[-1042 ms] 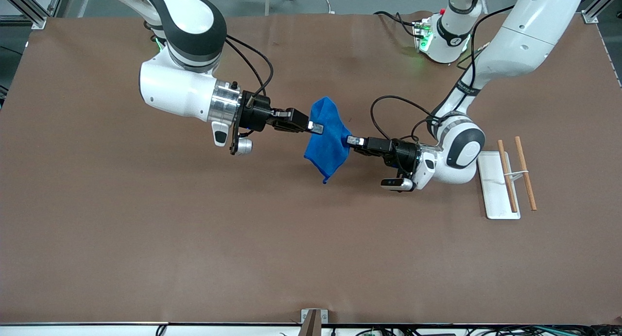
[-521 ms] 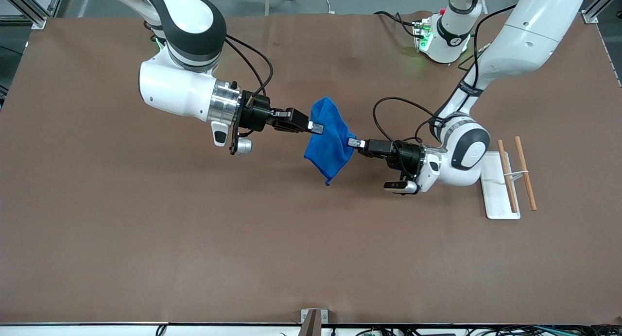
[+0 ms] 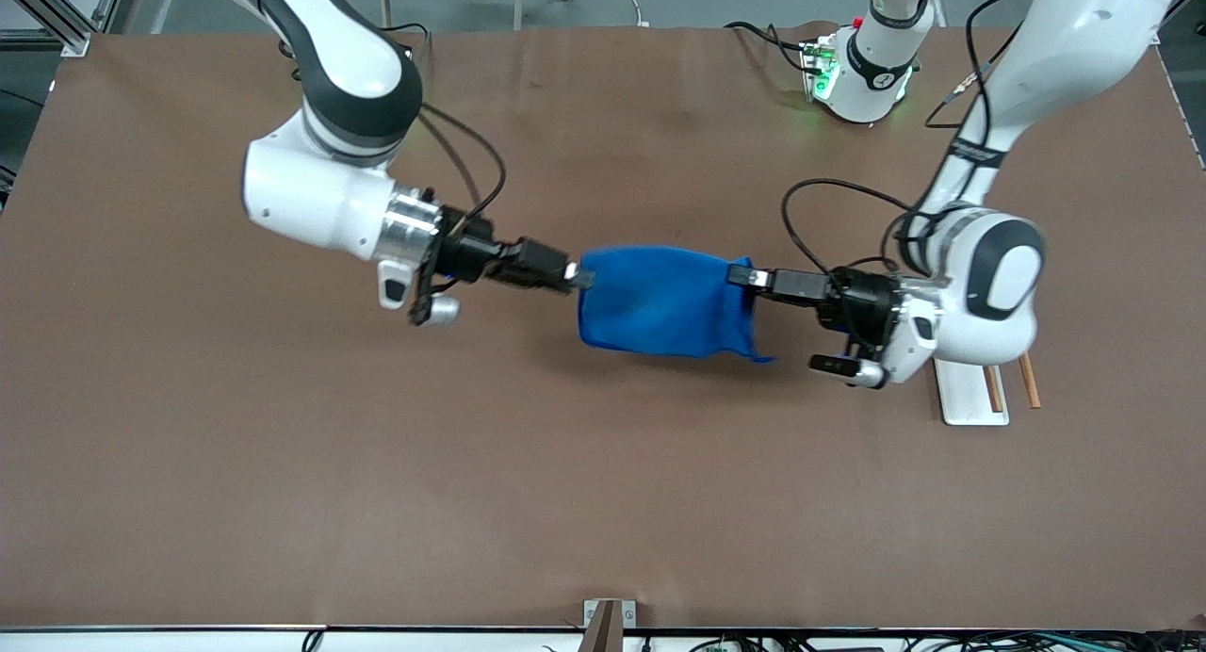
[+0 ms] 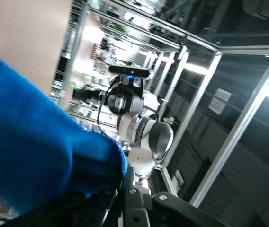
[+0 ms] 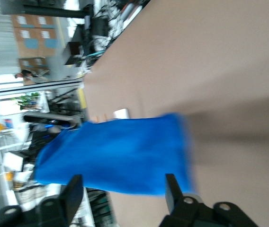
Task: Right arm passes towel to left arm to hang
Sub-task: 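Open the right gripper and carry the towel with the left gripper to the dowels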
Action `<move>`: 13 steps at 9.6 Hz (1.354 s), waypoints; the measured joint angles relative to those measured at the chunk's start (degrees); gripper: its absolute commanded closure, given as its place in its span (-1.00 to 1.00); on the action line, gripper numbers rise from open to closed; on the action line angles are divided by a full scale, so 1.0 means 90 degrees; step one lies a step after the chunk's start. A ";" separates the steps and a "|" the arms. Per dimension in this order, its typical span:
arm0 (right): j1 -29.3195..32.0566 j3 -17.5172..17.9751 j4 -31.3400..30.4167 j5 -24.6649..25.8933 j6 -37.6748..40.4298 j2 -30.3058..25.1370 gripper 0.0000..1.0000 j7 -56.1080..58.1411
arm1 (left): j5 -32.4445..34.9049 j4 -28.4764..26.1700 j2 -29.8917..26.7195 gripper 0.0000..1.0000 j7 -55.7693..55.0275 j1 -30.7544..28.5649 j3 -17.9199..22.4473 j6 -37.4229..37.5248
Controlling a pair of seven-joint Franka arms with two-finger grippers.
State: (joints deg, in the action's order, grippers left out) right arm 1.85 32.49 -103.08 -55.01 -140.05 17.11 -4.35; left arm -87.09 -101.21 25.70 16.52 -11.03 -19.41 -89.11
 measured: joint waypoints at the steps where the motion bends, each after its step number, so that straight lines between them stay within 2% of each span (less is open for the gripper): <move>1: 0.0047 -0.0381 -0.0086 0.0813 0.0156 -0.0033 -1.00 0.0010 | 0.0700 0.0038 -0.0107 1.00 -0.0216 -0.0419 0.0006 0.0016; 3: 0.0089 -0.1247 -0.0403 0.2416 0.0469 -0.0316 -1.00 0.0008 | 0.2020 0.0270 -0.0234 1.00 -0.0640 -0.1091 0.0013 0.0066; 5: 0.0119 -0.2113 -0.0514 0.3864 0.1074 -0.0632 -1.00 0.0017 | 0.3107 0.0644 -0.0278 1.00 -0.1007 -0.1486 0.0014 0.0068; 7: 0.0138 -0.2786 -0.0512 0.5012 0.1549 -0.0906 -1.00 0.0017 | 0.4443 0.1219 -0.0293 1.00 -0.1223 -0.1754 0.0013 0.0202; 8: 0.0141 -0.3119 -0.0461 0.5355 0.1853 -0.1084 -1.00 0.0018 | 0.5153 0.1438 -0.0298 1.00 -0.1236 -0.1826 0.0014 0.0229; 10: 0.0155 -0.3685 0.0173 0.5600 0.3236 -0.1380 -1.00 0.0027 | 0.6382 0.1591 -0.0297 1.00 -0.1235 -0.1911 0.0024 0.0232; 11: 0.0175 -0.3856 0.0623 0.5669 0.3900 -0.1513 -1.00 0.0026 | 0.6842 0.1632 -0.0297 1.00 -0.1215 -0.2033 0.0027 0.0232; 13: 0.0204 -0.4120 0.1057 0.5738 0.4748 -0.1943 -1.00 0.0016 | 0.7511 0.1720 -0.0291 1.00 -0.1057 -0.2216 0.0032 0.0202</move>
State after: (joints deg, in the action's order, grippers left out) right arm 3.68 -4.59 -93.57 -3.38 -97.32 -0.37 -4.21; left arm -19.49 -85.73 23.08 7.01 -30.97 -19.12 -87.29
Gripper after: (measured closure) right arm 0.000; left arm 0.982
